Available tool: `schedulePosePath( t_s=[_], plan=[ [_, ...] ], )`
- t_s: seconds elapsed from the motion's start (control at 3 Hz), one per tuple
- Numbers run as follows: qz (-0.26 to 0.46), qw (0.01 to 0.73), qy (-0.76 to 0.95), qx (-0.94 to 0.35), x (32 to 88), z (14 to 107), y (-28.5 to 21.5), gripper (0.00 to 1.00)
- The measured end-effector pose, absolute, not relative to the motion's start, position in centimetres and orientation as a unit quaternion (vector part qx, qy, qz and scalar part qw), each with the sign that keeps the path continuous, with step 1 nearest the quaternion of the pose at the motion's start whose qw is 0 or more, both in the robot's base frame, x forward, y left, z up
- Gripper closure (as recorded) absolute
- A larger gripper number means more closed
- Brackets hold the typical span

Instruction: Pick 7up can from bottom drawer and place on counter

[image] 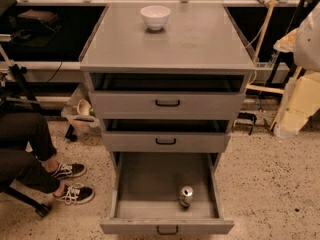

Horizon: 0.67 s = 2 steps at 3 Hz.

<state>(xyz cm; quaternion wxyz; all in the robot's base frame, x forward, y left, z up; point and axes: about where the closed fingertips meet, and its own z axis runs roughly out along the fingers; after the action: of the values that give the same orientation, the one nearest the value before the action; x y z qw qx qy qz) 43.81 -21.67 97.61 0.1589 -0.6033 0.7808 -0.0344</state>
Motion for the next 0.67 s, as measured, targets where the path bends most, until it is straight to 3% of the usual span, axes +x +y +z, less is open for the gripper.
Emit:
schedulePosePath(
  t_s=[0.67],
  plan=[
    [-0.005,0.156,0.788,-0.596,45.3,94.3,-22.5,0.00]
  ],
)
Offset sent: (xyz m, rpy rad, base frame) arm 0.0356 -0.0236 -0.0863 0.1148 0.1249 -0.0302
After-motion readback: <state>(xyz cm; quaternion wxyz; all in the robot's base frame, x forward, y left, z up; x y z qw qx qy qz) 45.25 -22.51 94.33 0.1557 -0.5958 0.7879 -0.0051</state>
